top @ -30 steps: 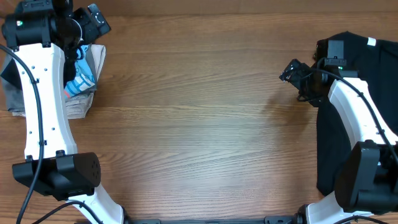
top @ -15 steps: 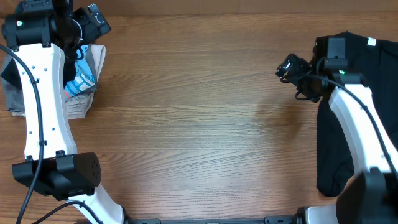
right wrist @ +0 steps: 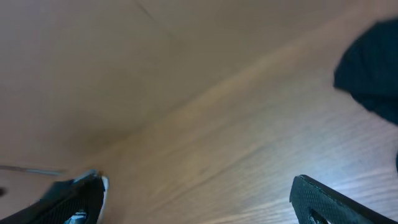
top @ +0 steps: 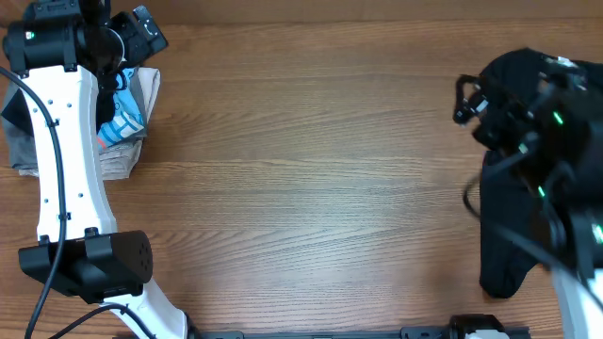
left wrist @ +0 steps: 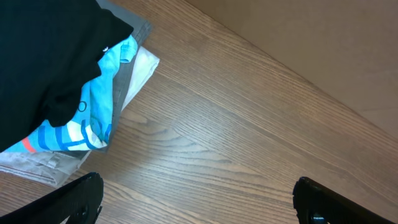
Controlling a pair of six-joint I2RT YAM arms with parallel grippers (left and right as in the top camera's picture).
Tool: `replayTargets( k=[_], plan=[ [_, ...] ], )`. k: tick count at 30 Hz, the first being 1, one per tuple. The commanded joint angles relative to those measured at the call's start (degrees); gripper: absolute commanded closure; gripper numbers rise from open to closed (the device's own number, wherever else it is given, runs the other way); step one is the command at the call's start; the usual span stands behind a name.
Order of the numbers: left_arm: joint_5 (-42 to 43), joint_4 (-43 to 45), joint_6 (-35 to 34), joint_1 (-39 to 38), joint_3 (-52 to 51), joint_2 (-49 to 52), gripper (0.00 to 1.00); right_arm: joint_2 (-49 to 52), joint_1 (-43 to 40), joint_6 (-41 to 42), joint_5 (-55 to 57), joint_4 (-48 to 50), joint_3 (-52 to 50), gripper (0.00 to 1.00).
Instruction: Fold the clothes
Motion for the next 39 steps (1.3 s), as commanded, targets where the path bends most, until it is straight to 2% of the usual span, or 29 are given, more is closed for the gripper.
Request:
replayTargets(
  k=[1, 11, 22, 35, 39],
  plan=[
    [-0.2, 0.0, 1.1, 0.1, -0.2, 0.2, 0.00, -7.8, 0.6, -0.4, 0.6, 0.2, 0.0, 0.00],
    [-0.2, 0.0, 1.1, 0.1, -0.2, 0.2, 0.00, -26.7, 5.4, -0.4, 0.6, -0.4, -0.1, 0.00],
    [-0.2, 0.0, 1.1, 0.1, -0.2, 0.2, 0.00, -45.4, 5.8, -0.4, 1.9, -14.1, -3.1, 0.00],
    [-0.2, 0.0, 1.1, 0.1, -0.2, 0.2, 0.00, -58.1, 5.8, -0.3, 3.2, -15.4, -16.5, 0.00],
    [-0.2, 0.0, 1.1, 0.1, -0.2, 0.2, 0.00, -58.2, 5.8, -0.3, 4.7, -14.4, -20.3, 0.00]
  ],
)
